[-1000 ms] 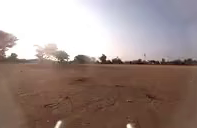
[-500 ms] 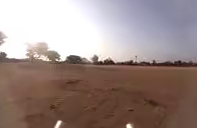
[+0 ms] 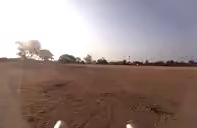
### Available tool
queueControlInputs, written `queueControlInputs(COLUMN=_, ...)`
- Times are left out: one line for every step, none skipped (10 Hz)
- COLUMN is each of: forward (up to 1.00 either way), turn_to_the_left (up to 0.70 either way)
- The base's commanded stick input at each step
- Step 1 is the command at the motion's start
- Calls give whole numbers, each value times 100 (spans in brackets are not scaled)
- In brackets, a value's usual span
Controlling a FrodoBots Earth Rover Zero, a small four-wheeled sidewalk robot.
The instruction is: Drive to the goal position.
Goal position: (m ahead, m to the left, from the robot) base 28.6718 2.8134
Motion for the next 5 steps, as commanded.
queueControlInputs(forward=70, turn_to_the_left=0)
queueControlInputs(forward=70, turn_to_the_left=0)
queueControlInputs(forward=70, turn_to_the_left=0)
queueControlInputs(forward=70, turn_to_the_left=0)
queueControlInputs(forward=70, turn_to_the_left=0)
